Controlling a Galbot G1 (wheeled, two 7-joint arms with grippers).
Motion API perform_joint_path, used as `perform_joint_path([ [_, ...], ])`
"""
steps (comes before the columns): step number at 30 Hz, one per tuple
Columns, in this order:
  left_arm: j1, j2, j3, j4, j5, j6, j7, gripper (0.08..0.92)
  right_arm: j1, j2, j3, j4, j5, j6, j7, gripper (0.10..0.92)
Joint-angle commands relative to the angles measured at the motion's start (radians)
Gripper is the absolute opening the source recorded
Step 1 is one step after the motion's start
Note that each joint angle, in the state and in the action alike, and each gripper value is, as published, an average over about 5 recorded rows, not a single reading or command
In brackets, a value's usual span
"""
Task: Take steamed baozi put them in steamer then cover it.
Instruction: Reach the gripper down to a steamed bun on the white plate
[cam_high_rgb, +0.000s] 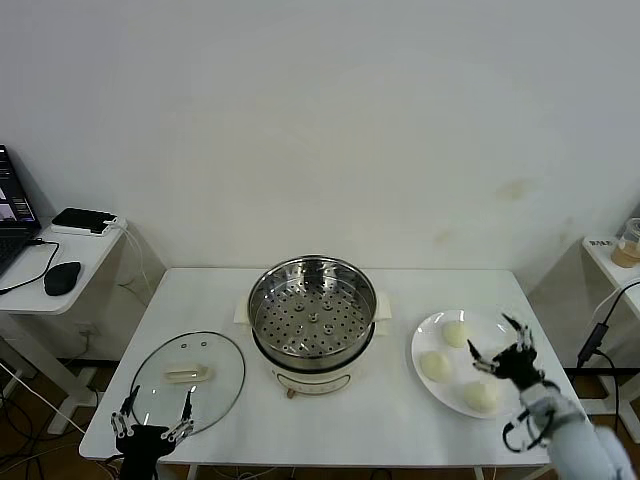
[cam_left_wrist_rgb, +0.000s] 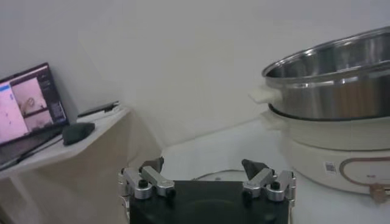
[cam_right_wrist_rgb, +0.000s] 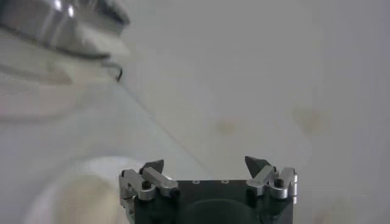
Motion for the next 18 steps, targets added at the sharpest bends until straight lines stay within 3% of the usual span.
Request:
perform_joint_path([
  [1, -0.008, -0.007, -0.022, -0.022, 0.064, 0.02, 0.038, 0.823, 0.323, -0.201, -0.074, -0.174, -0.233, -0.004, -0.265, 0.823],
  [13, -0.015, -0.003, -0.061, -0.044, 0.059, 0.038, 0.046, 0.823, 0.883, -0.321, -0.678, -0.48, -0.221, 0.105, -0.72, 0.823],
  [18, -0.024, -0.002, -0.065, -0.047, 0.058, 0.044, 0.048, 0.823, 0.995, -0.31, -0.844, -0.559, -0.195, 0.126, -0.806, 0.823],
])
